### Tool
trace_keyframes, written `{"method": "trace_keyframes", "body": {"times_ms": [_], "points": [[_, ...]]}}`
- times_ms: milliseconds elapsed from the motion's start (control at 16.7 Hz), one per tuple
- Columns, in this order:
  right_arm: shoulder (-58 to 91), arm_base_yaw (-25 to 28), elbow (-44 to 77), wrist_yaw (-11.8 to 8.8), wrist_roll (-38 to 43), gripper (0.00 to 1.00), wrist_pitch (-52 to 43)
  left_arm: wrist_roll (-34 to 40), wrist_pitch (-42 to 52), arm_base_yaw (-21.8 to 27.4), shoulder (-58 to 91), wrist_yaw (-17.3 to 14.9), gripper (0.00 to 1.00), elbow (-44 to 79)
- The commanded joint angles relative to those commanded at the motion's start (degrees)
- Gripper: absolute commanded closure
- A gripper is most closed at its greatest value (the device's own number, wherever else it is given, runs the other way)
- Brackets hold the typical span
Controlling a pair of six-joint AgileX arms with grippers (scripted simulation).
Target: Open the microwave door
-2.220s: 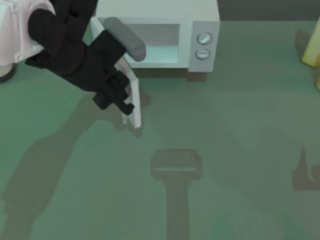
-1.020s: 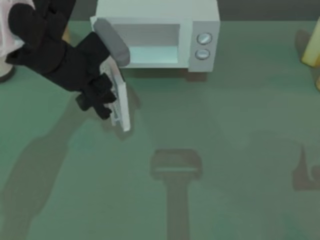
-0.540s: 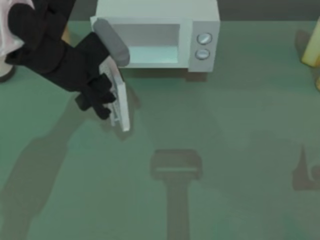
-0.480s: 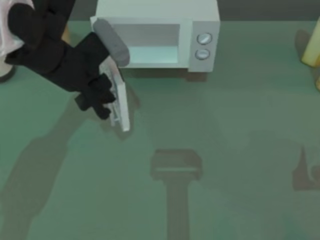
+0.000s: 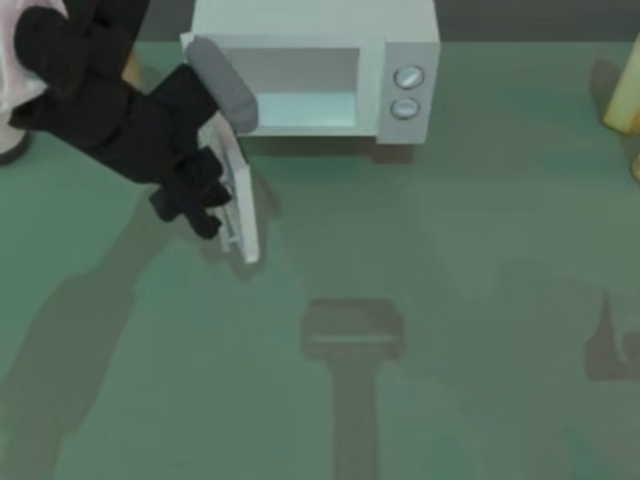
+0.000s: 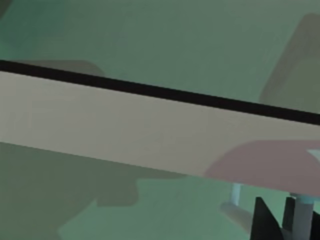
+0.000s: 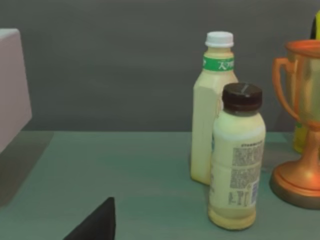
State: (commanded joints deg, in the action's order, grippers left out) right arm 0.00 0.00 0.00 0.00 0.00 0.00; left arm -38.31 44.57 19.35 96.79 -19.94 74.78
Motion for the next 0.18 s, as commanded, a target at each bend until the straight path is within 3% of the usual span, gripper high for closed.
{"method": "trace_keyframes", "body": {"times_ms": [180], "points": [[0.0, 0.0, 0.0, 0.0, 0.0, 0.00, 0.0, 0.0, 0.0, 0.0, 0.0, 0.0, 1.00, 0.0]]}}
